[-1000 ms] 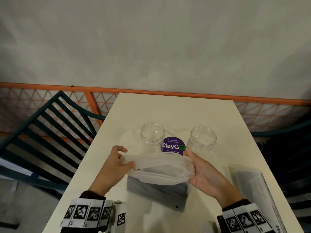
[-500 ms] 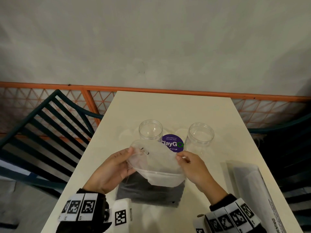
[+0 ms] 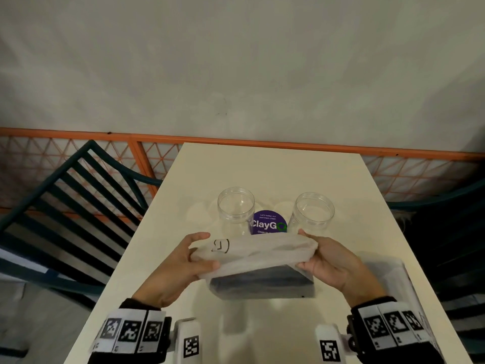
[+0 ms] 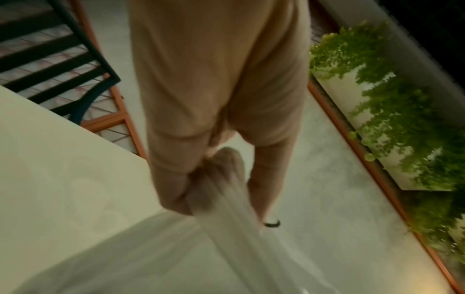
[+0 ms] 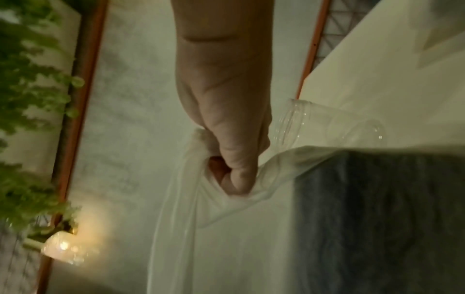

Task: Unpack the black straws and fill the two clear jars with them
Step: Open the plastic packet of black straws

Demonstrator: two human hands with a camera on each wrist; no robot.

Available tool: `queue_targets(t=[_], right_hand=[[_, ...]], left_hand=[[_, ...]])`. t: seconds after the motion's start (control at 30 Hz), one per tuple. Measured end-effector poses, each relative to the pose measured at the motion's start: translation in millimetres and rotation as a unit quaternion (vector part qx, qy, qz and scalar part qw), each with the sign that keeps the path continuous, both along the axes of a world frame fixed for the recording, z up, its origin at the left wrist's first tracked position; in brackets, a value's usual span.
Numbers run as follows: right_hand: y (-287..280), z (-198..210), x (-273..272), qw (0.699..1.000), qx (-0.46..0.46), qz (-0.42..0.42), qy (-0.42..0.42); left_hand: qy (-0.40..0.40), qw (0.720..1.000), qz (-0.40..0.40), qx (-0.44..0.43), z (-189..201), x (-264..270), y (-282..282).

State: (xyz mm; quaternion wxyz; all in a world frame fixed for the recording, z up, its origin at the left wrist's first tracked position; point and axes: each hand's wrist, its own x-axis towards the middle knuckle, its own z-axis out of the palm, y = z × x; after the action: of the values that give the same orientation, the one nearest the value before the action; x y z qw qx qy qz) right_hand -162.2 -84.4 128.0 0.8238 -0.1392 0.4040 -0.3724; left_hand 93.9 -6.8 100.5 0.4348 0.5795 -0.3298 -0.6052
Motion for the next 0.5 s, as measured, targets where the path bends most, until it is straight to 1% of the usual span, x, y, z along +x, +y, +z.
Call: queue_targets(t=[0.07, 0.1, 0.13, 0.17, 0.2, 0.23, 0.27, 0.33, 0.4, 0.43, 0.47, 0.5], right_hand=[[3.4, -4.8, 1.6, 1.0, -0.028, 0.001, 0.003], [4.1, -9.2, 1.4, 0.998, -0.06, 0.012, 0.019], [5.1, -14.6, 0.9, 0.992, -0.101, 0.034, 0.064], [6.0, -19.4, -0.2, 0.977, -0.149, 0.064, 0.141], [8.6, -23.3, -0.9, 0.947, -0.193, 0.099, 0.236], [11.2, -25.6, -0.8, 0.908, -0.227, 0.118, 0.333], [13.1, -27.3, -0.4, 0.869, -0.254, 0.123, 0.406], [16.4, -32.1, -1.5, 0.808, -0.29, 0.109, 0.501], [17.1, -39.1, -6.3, 0.75, -0.315, 0.08, 0.575], [16.9, -41.2, -8.8, 0.731, -0.324, 0.071, 0.597], [16.2, -43.3, -11.2, 0.729, -0.325, 0.065, 0.599], [15.3, -44.5, -13.4, 0.747, -0.315, 0.058, 0.582]], left_hand=[[-0.088, 0.995, 0.041, -0.004, -1.2, -7.9, -6.9], [-0.122, 0.991, 0.057, -0.009, -2.6, -10.5, -9.4], [-0.145, 0.987, 0.069, -0.015, -5.8, -12.1, -10.9], [-0.162, 0.984, 0.072, -0.021, -7.0, -14.0, -11.3], [-0.177, 0.982, 0.067, -0.026, -9.5, -14.9, -11.3], [-0.195, 0.979, 0.058, -0.031, -10.9, -15.7, -10.5], [-0.219, 0.973, 0.057, -0.04, -13.8, -15.5, -10.9], [-0.277, 0.956, 0.076, -0.062, -17.8, -13.5, -11.8], [-0.34, 0.933, 0.092, -0.079, -17.8, -11.6, -10.8], [-0.375, 0.919, 0.09, -0.083, -17.3, -10.7, -9.2], [-0.4, 0.909, 0.085, -0.082, -16.7, -10.0, -7.3], [-0.411, 0.904, 0.081, -0.079, -15.6, -9.5, -4.7]])
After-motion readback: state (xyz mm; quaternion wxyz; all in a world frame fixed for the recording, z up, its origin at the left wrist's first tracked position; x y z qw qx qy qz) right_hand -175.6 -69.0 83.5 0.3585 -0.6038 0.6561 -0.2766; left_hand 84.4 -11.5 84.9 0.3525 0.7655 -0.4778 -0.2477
